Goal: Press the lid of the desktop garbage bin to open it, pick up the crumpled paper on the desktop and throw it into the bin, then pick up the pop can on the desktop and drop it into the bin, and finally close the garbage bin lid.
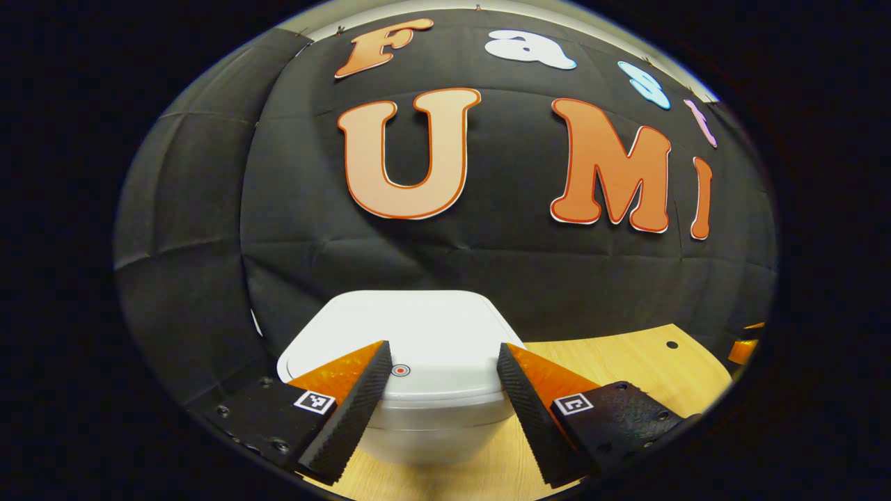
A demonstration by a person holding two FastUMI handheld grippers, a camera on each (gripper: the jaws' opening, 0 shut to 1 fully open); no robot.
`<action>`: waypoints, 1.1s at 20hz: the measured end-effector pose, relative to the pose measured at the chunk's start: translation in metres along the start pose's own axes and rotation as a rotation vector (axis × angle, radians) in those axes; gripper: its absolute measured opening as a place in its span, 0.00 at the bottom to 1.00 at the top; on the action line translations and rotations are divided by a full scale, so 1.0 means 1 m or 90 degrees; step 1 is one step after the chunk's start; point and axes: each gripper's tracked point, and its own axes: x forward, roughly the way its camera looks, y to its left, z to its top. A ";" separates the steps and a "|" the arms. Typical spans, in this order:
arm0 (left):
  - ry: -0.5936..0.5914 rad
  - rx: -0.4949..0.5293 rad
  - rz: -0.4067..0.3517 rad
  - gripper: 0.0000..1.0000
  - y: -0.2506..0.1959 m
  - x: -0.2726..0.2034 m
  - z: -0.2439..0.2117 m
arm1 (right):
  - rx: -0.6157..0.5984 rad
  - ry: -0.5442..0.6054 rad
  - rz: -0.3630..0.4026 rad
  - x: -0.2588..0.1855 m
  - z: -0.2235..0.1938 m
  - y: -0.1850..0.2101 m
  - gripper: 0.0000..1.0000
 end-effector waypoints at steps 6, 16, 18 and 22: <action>-0.055 0.005 0.035 0.96 0.005 -0.026 0.029 | 0.001 -0.012 0.006 -0.006 0.008 0.002 0.94; -0.147 -0.059 -0.053 0.94 -0.098 -0.106 0.085 | 0.006 -0.145 0.014 -0.025 0.081 0.029 0.94; -0.136 -0.059 -0.083 0.95 -0.124 -0.108 0.076 | -0.008 -0.182 0.008 -0.031 0.094 0.036 0.94; -0.131 -0.046 -0.139 0.95 -0.167 -0.113 0.067 | -0.035 -0.211 -0.008 -0.043 0.096 0.037 0.94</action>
